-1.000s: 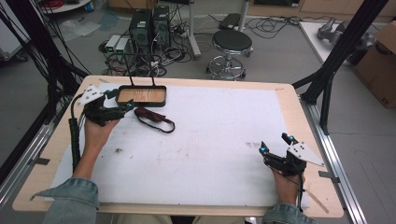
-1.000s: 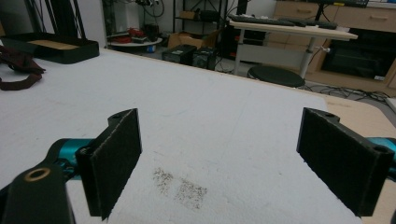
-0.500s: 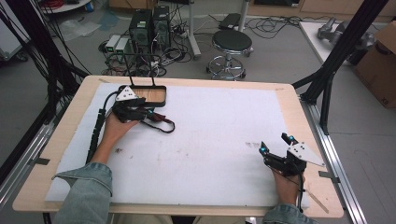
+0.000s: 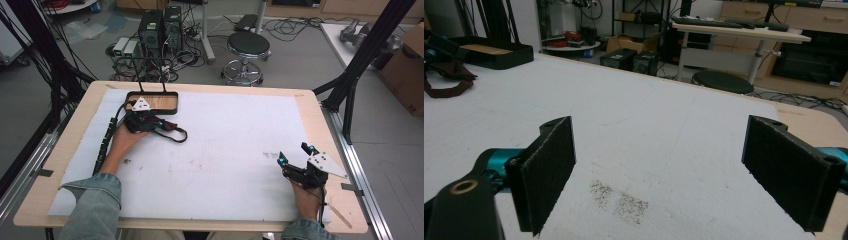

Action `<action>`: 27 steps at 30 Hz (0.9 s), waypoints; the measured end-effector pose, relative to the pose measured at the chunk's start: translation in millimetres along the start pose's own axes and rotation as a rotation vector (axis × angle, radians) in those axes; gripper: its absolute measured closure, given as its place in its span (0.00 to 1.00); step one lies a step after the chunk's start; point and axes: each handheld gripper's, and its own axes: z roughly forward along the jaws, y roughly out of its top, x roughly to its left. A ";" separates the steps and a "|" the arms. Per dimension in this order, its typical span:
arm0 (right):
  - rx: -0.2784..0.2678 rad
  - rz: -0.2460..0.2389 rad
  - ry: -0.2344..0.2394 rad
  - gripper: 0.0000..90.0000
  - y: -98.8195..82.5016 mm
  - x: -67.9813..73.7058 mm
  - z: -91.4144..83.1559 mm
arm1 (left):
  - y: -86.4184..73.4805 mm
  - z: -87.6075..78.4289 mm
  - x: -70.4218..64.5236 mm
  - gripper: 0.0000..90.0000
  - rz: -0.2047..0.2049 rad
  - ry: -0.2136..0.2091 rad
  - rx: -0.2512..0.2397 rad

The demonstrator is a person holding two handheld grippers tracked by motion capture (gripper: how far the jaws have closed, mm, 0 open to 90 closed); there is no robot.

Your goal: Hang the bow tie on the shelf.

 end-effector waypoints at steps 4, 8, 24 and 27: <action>0.000 0.000 0.000 0.14 0.0 0.0 0.0 | -2.7 1.3 1.0 0.53 0.003 -0.010 0.021; 0.003 0.003 0.001 0.14 0.0 0.2 -0.2 | -3.4 2.3 -0.2 0.53 0.040 0.003 0.042; 0.003 0.001 -0.001 0.14 -0.1 -0.3 -0.1 | -5.3 4.3 -3.8 0.74 0.082 -0.010 0.076; 0.002 0.003 -0.003 0.14 0.0 -0.2 -0.1 | -4.8 4.7 -5.9 0.79 0.096 -0.011 0.074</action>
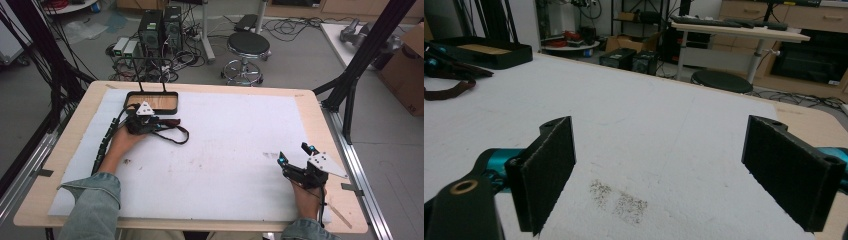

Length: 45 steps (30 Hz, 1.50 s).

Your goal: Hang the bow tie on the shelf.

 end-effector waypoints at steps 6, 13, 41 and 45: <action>0.000 0.002 -0.001 0.14 0.0 -0.1 -0.1 | 2.8 -2.9 -1.5 0.88 0.029 0.007 0.016; 0.003 0.003 -0.003 0.14 -0.2 -0.6 -0.1 | 15.0 -16.5 -6.6 0.90 0.067 0.012 -0.041; 0.001 0.009 -0.002 0.14 -0.2 -1.5 0.2 | 106.4 -49.0 -5.8 0.90 -0.161 0.311 -0.364; 0.000 0.014 0.000 0.14 -0.2 -1.7 0.2 | 113.9 -46.5 -3.5 0.90 -0.199 0.324 -0.403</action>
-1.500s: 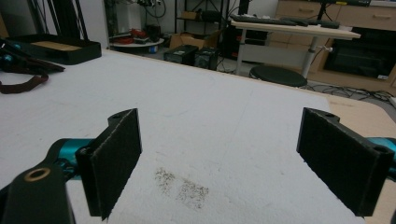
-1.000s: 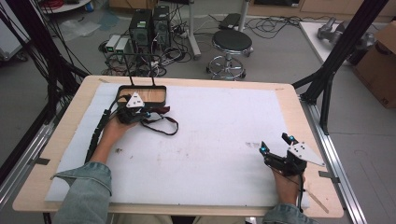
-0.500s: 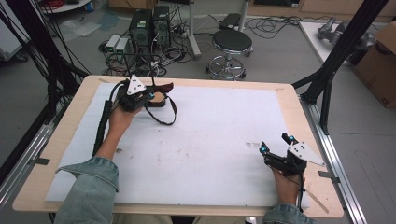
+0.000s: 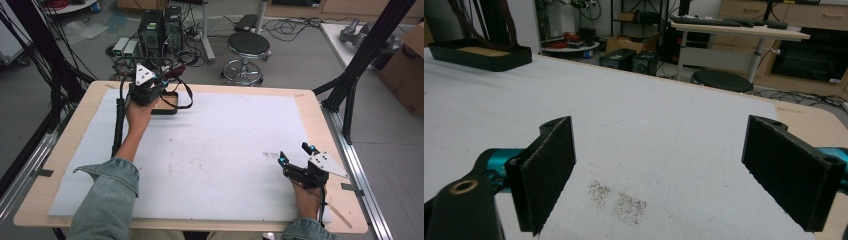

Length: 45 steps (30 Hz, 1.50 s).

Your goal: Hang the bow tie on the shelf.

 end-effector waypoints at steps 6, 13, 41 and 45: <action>-0.001 -0.002 0.004 0.14 -0.1 -0.6 0.0 | 6.2 7.1 -0.2 0.90 -0.033 0.043 -0.051; 0.000 0.003 0.007 0.14 -0.2 -0.7 -0.2 | 4.6 14.0 3.9 0.90 -0.096 0.076 -0.071; -0.001 0.002 0.017 0.14 -0.3 -1.0 0.7 | -7.5 33.5 8.5 0.89 -0.114 0.144 -0.037; -0.001 0.001 0.017 0.14 -0.3 -0.9 0.7 | -8.5 34.7 7.9 0.88 -0.111 0.143 -0.037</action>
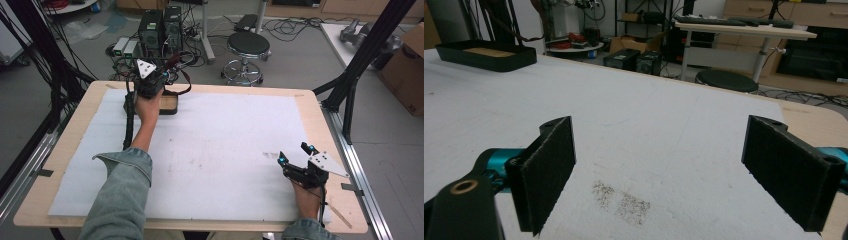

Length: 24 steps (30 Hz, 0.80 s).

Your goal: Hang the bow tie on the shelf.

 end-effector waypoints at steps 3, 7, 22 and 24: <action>-0.001 0.001 0.001 0.14 0.0 0.1 0.0 | -1.0 0.7 -0.3 0.87 0.002 0.001 0.004; 0.000 -0.001 0.000 0.14 0.0 -0.3 0.0 | -2.4 1.1 -1.1 0.85 0.016 0.001 0.014; -0.001 -0.001 0.000 0.14 0.0 -0.3 0.1 | -7.1 0.9 -0.7 0.77 0.042 0.007 0.053; -0.001 -0.001 -0.001 0.14 0.0 -0.3 0.1 | -8.1 0.0 -1.0 0.76 0.041 0.004 0.054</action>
